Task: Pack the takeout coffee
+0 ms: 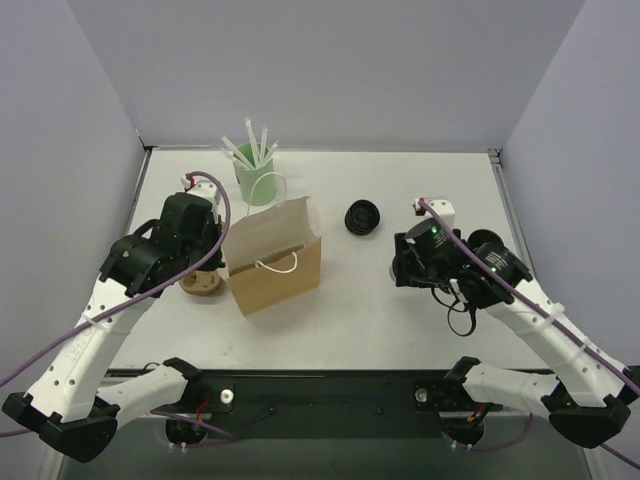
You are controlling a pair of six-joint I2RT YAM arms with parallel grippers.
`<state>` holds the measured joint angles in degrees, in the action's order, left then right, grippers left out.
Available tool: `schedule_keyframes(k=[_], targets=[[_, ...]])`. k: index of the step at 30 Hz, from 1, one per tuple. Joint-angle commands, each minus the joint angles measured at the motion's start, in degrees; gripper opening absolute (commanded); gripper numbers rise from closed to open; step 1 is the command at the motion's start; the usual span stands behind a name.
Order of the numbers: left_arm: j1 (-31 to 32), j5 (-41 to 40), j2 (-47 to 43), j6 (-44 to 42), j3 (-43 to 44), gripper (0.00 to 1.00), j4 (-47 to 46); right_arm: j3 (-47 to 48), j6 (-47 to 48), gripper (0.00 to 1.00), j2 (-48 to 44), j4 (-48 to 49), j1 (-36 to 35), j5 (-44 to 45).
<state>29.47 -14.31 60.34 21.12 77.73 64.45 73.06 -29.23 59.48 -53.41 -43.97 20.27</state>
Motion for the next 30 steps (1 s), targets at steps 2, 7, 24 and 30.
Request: schedule_keyframes(k=[2, 7, 24, 30], targets=[[-0.5, 2.8, -2.1, -0.8, 1.5, 0.0, -2.3, -9.1, -2.6, 0.44, 1.3, 2.8, 1.8, -5.2], [-0.5, 5.0, -3.6, -0.4, 0.0, 0.0, -4.2, -15.1, -4.2, 0.45, 3.3, 8.5, 3.4, -7.9], [-0.4, 6.7, -4.4, -0.7, -0.6, 0.0, -4.9, -21.9, -6.5, 0.78, 6.8, 12.5, 3.6, -8.5], [-0.4, 6.7, -4.3, -0.6, -0.1, 0.0, -4.9, -20.1, -3.5, 0.9, 8.6, 11.2, 5.4, -7.8]])
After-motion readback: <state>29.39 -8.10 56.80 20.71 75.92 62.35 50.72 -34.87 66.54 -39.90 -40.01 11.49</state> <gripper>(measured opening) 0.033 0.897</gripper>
